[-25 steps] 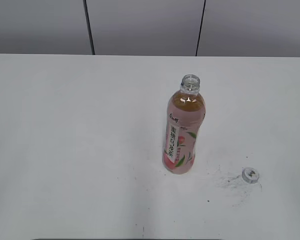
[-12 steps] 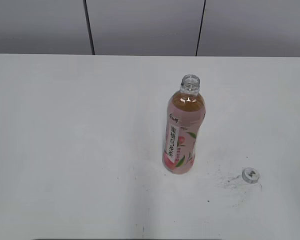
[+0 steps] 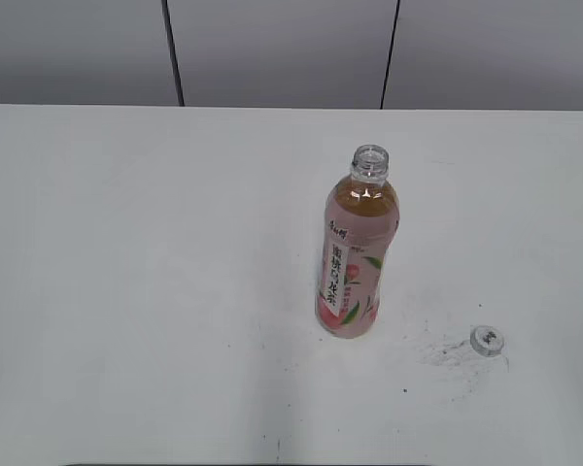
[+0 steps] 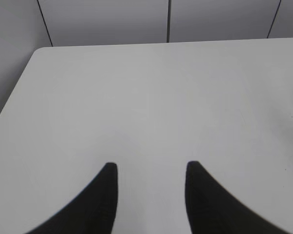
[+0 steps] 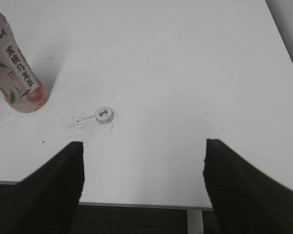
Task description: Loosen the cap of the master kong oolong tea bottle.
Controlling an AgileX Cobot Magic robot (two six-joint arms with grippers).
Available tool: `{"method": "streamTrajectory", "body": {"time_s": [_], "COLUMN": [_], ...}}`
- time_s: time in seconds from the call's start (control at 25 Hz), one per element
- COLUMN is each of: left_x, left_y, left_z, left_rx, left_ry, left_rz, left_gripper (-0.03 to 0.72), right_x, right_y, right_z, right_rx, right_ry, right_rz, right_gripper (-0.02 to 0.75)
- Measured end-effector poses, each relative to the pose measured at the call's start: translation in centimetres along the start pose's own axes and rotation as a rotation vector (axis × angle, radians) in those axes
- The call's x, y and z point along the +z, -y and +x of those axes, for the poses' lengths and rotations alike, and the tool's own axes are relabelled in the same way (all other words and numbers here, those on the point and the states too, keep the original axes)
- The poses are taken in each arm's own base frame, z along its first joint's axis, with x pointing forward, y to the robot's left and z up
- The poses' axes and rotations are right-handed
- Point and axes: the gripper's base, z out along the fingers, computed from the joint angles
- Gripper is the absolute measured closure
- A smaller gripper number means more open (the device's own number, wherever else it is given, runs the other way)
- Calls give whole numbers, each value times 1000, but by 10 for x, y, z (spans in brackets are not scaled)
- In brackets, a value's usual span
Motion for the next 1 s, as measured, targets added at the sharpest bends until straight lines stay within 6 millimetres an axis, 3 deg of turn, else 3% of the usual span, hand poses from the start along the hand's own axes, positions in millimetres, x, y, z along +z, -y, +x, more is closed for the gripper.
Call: {"method": "streamTrajectory", "body": {"time_s": [1.0], "left_x": [0], "left_y": [3], "left_z": [0], "left_rx": [-20], "left_ry": [-1], "left_rz": [33], "left_gripper": [443], "right_x": [0], "right_y": [8], "right_z": [1], "right_rx": [50], "right_ry": [-6], "right_rz": [86], "right_gripper": [165]}}
